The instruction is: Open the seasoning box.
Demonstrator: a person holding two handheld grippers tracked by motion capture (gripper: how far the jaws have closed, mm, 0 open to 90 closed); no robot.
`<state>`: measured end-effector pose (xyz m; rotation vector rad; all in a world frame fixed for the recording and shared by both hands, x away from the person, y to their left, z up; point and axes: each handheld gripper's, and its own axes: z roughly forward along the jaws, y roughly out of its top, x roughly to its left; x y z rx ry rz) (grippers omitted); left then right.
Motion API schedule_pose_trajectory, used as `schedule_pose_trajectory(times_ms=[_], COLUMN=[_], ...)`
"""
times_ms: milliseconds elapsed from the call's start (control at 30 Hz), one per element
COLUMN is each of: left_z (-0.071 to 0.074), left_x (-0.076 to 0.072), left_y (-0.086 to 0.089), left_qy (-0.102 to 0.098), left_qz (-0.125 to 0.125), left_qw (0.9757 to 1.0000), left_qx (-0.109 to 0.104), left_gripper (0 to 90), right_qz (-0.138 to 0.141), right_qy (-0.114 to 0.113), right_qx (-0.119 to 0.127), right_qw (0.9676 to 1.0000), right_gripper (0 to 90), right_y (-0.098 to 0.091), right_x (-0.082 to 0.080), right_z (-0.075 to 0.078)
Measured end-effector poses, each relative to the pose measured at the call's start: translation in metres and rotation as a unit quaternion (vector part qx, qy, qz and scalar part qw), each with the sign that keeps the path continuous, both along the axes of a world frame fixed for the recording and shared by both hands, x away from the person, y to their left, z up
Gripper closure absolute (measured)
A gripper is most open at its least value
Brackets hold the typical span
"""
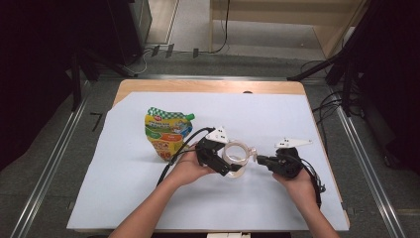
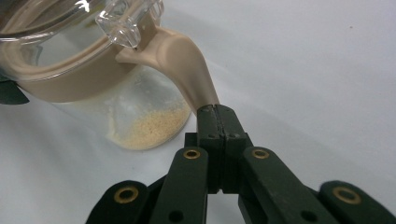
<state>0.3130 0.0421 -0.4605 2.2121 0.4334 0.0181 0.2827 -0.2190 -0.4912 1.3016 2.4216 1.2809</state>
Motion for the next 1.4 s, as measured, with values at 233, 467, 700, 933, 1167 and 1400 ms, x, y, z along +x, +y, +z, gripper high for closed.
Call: schedule_pose_trajectory(times_ms=[233, 467, 700, 933, 1167, 1400], left_z=[0.002, 0.006, 0.008, 0.017, 0.022, 0.027], left_x=[-0.001, -0.001, 0.001, 0.001, 0.002, -0.002], left_y=[0.001, 0.003, 0.003, 0.004, 0.001, -0.002], left_qy=[0.004, -0.001, 0.006, -0.004, -0.008, -0.013], left_qz=[0.003, 0.003, -0.001, -0.002, -0.005, -0.013], left_qw=[1.0000, 1.0000, 1.0000, 0.9999, 0.9999, 0.9998], left_qx=[0.000, -0.006, -0.004, -0.011, -0.011, -0.010], left_gripper=[9.8, 9.4, 8.9, 9.2, 9.2, 14.0], right_qz=[0.000, 0.004, 0.004, 0.007, 0.008, 0.008], right_qy=[0.000, -0.003, -0.002, -0.004, -0.006, -0.005], right_qx=[0.003, 0.001, 0.001, 0.002, -0.002, -0.003], right_qw=[1.0000, 1.0000, 1.0000, 1.0000, 0.9999, 0.9999], right_gripper=[90.0, 90.0, 90.0, 90.0, 90.0, 90.0], right_y=[0.000, 0.001, 0.001, 0.002, 0.002, 0.002], right_x=[0.000, -0.001, -0.002, -0.002, -0.003, -0.002], right_z=[0.000, 0.000, 0.000, 0.001, 0.001, 0.001])
